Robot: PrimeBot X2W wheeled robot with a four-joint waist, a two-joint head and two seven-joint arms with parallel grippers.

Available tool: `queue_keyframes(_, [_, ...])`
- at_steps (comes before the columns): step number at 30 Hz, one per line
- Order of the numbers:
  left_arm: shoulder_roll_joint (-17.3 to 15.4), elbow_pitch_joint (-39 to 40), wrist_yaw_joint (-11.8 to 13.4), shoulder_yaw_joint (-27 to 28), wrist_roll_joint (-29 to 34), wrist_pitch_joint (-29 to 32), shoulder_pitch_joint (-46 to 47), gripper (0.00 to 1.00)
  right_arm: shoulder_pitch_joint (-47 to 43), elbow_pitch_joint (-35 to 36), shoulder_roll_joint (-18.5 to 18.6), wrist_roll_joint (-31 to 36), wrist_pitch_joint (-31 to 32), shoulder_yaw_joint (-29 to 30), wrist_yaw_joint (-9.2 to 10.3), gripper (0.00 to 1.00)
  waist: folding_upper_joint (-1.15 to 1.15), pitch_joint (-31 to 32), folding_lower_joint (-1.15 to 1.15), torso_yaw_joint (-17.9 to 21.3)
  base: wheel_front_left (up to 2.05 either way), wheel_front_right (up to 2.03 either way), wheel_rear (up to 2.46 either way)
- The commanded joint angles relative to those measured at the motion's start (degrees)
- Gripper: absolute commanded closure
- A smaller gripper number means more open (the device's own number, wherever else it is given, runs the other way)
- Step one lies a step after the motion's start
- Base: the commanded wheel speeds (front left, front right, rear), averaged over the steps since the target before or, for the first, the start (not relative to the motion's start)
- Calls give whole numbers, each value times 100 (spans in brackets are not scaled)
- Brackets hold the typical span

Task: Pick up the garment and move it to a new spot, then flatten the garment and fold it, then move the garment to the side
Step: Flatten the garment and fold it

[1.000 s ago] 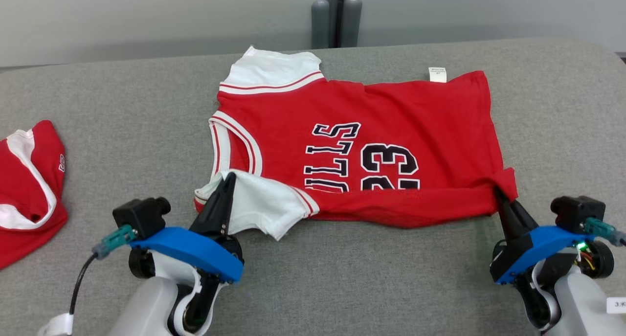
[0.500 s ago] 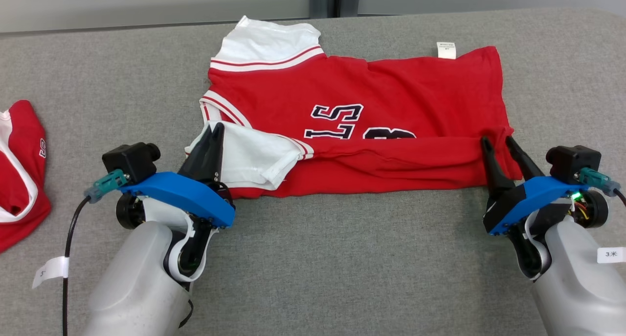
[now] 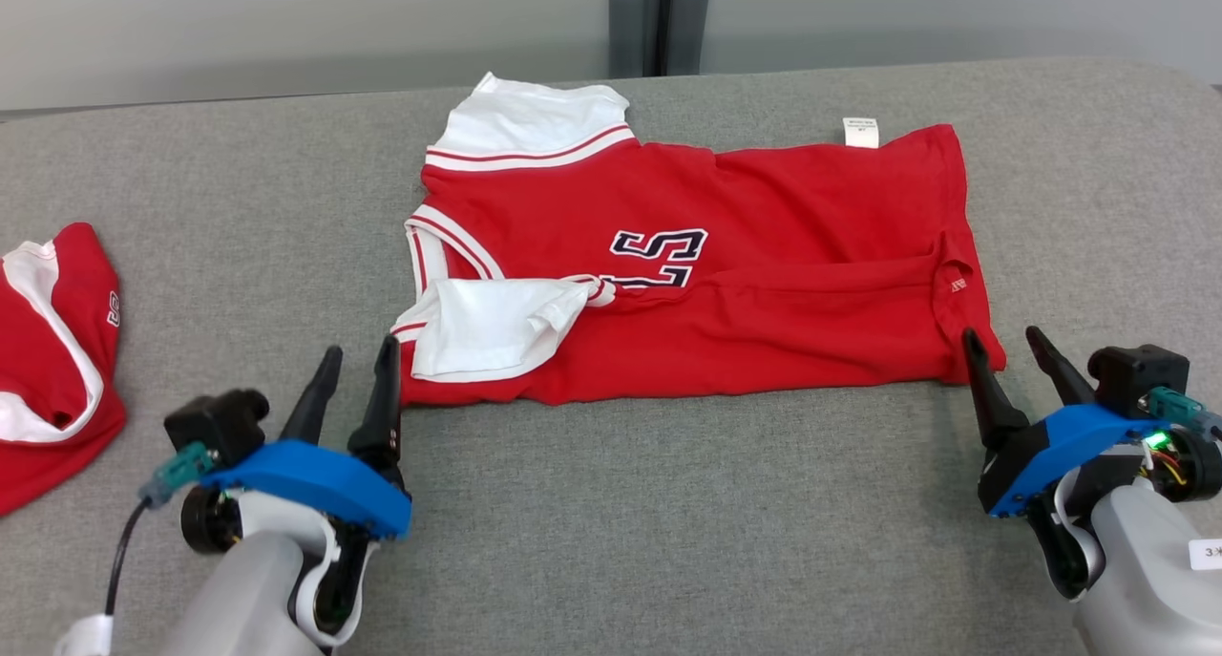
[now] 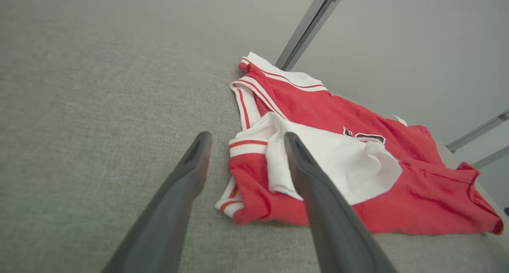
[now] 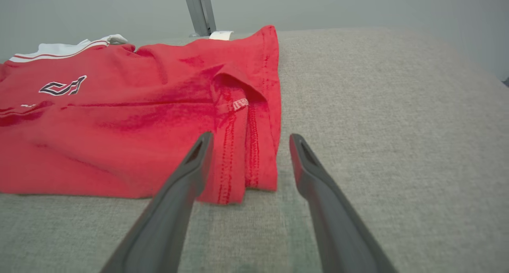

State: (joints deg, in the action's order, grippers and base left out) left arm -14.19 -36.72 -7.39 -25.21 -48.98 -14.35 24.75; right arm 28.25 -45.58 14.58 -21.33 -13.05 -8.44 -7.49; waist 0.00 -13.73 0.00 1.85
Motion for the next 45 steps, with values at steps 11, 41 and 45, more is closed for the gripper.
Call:
queue_keyframes(11, [26,-333,48,-327,358,11,-5,0,255,-512,54,91,34,-209,-1,0,0,-138,0,-46,0,0,0])
queue_keyframes(41, [-86,625,276,-376,-105,-70,-1554,100,-1605,554,316,-697,-125,-94,2,100,0,716,0,-163,0,0,0])
queue_keyframes(45, [-136,932,413,-422,-90,-37,-1868,100,-2074,993,284,-722,93,79,4,100,0,737,0,-166,0,0,0])
